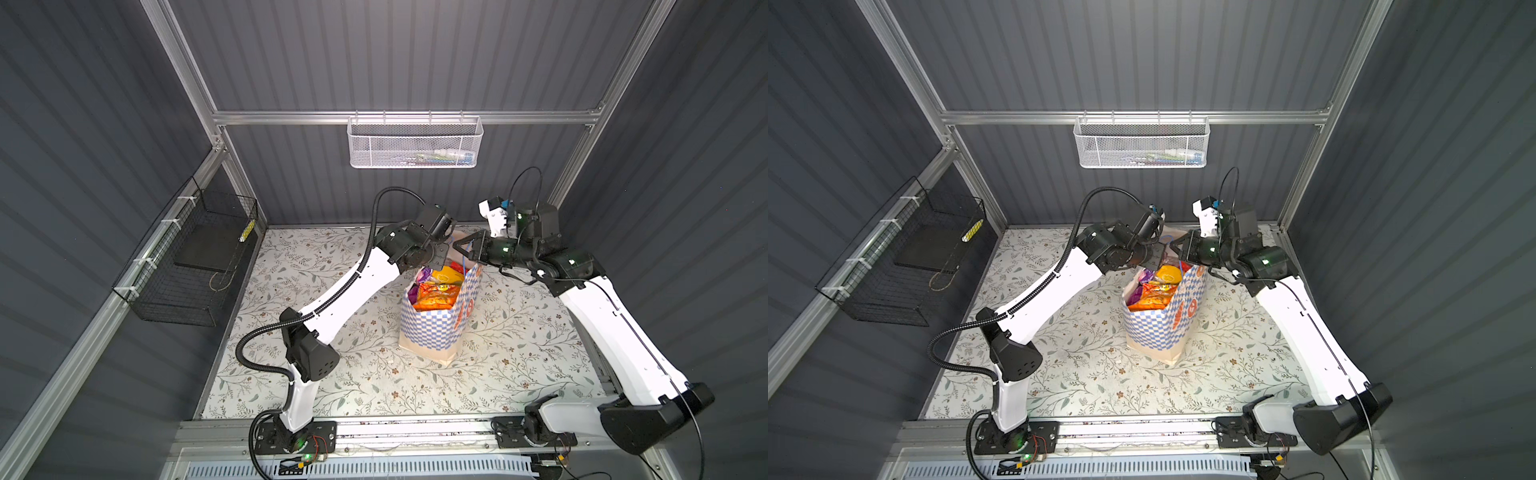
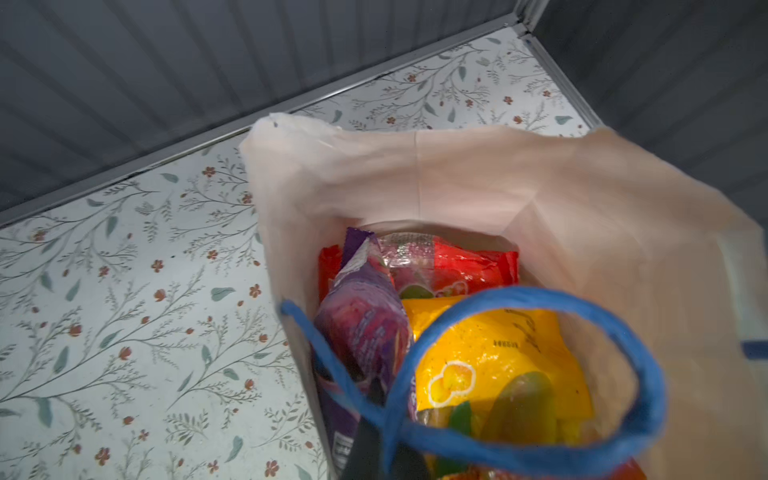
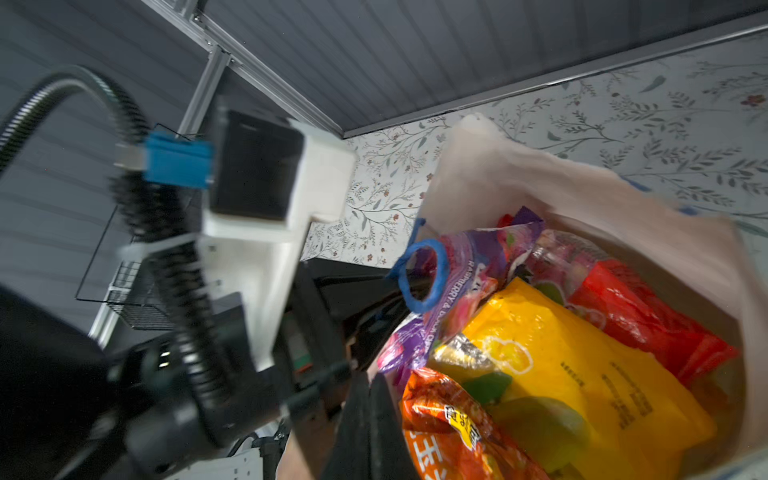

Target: Place the snacks into the paper bag

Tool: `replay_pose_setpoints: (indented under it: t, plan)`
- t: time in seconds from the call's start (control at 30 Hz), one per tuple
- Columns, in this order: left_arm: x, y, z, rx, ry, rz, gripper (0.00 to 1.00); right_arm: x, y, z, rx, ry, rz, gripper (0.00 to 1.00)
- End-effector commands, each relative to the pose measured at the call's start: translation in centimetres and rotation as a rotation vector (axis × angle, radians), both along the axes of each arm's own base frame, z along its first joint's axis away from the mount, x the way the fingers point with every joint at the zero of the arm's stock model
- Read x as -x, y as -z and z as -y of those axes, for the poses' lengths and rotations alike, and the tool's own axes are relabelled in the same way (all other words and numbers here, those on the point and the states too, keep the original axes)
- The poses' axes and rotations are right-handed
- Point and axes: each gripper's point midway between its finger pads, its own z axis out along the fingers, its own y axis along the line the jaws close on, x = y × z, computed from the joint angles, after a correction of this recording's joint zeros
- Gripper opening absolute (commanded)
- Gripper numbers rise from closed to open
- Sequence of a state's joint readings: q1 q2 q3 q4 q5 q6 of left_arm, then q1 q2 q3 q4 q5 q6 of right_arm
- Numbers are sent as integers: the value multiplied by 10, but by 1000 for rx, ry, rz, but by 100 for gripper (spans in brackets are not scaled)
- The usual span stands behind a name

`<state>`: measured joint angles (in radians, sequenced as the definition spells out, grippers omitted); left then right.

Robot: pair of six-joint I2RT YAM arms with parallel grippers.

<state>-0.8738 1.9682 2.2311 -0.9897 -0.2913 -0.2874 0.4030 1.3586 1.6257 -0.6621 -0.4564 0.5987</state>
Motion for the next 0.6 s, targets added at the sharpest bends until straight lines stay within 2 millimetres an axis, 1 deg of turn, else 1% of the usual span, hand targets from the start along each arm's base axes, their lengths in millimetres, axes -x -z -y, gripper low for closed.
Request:
replay_pose_setpoints:
  t: [0.0,0.1,0.17,0.27,0.33,0.37,0.4,0.43,0.47,0.5,0.53,0.57]
  plan:
    - [12,-108,-29,184,-41,236,0,2,-108,-22,-185,-92,283,0]
    - [10,-117,-48,175,-69,252,0,-5,-117,-34,-196,-133,275,0]
    - [12,-120,-55,168,-88,259,0,-8,-114,-40,-193,-145,269,0]
    - [19,-116,-61,192,-88,257,0,-12,-91,-42,-184,-140,238,0]
    - [24,-106,-63,203,-82,246,0,-11,-73,-40,-175,-133,220,0]
    - [25,-93,-65,193,-90,231,0,-11,-58,-38,-156,-120,196,0]
    - [25,-82,-66,187,-96,217,9,-12,-52,-36,-154,-108,206,0]
    - [26,-68,-67,176,-98,196,21,-12,-37,-33,-141,-93,191,0]
    - [27,-55,-68,166,-103,178,28,-12,-23,-32,-130,-85,172,0]
    - [27,-46,-71,159,-113,164,35,-10,-13,-31,-126,-82,158,0]
    - [26,-39,-76,154,-127,154,44,-9,-1,-31,-122,-80,137,0]
    - [25,-35,-80,146,-142,146,51,-8,6,-30,-121,-80,125,0]
